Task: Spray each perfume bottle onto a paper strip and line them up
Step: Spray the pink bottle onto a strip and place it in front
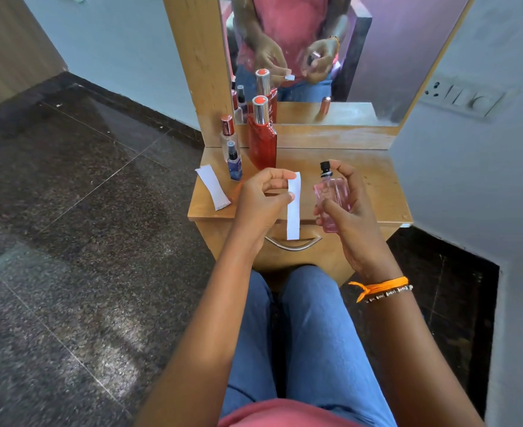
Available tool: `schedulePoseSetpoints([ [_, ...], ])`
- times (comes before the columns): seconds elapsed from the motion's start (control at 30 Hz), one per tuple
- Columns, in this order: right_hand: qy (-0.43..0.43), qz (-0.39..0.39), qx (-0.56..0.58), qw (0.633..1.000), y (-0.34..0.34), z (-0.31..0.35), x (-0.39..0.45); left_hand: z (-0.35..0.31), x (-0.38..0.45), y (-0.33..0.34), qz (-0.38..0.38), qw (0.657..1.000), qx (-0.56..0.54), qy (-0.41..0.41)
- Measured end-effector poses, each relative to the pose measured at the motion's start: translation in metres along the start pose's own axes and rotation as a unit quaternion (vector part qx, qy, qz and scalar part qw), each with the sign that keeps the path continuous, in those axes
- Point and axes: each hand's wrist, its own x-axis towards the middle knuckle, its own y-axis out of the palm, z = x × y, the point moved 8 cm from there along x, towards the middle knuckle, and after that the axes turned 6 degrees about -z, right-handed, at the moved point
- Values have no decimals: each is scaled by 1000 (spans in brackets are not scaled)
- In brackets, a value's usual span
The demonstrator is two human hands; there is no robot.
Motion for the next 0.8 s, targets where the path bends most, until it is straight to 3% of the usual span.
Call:
schedulePoseSetpoints([
  [0.1,-70,-2,-132,989,-4,9,1,-4,-1,0,10,1000,5,1],
  [0.23,-165,-11,-283,945,0,22,3,-6,-1,1,24,1000,15,6],
  [0.4,-190,-20,-406,894,7,26,1,-1,-4,5,40,999,16,-1],
  [0.57,-191,-20,-489,851,12,17,0,3,-5,9,41,999,-2,-11],
  [0.8,-190,-27,-512,837,10,17,2,3,-5,13,46,999,-8,-15],
])
